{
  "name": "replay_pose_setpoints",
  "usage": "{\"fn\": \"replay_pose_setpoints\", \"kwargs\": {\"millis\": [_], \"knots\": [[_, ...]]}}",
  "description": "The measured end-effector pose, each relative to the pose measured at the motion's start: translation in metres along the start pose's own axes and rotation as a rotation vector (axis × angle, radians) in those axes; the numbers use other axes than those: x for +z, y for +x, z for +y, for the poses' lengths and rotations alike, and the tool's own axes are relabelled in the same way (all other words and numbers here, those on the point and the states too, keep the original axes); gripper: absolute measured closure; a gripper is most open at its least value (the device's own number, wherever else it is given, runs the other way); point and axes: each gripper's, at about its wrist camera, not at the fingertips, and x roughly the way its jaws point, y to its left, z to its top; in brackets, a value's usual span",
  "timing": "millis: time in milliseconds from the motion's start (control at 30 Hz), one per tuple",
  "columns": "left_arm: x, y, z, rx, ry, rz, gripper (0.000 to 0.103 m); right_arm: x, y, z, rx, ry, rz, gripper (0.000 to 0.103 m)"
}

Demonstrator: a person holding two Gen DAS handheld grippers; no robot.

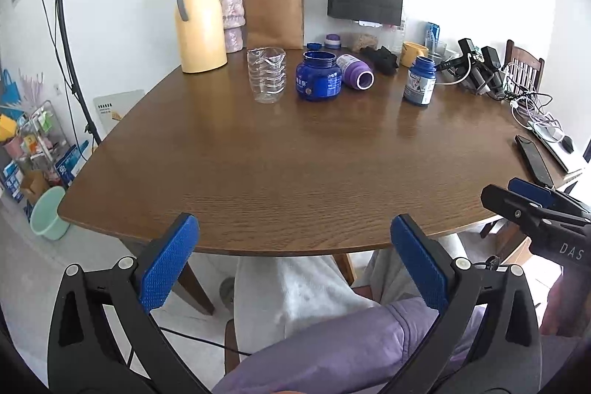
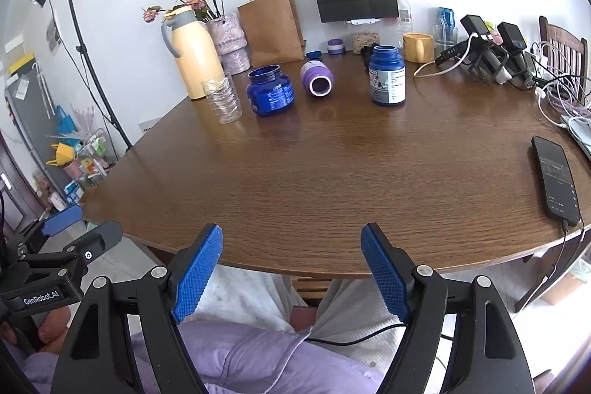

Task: Flip cup upright

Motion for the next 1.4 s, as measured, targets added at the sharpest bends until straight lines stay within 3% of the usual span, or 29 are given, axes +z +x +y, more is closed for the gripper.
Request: {"fn": "replay_pose_setpoints", "kwargs": {"millis": [1400], "knots": [[0.0029,-0.0061,0.0007,0.007,0.012,-0.023,0.000,-0.0039,-0.0028,-0.0035,0.011,0.037,-0.004,0.022]]}}
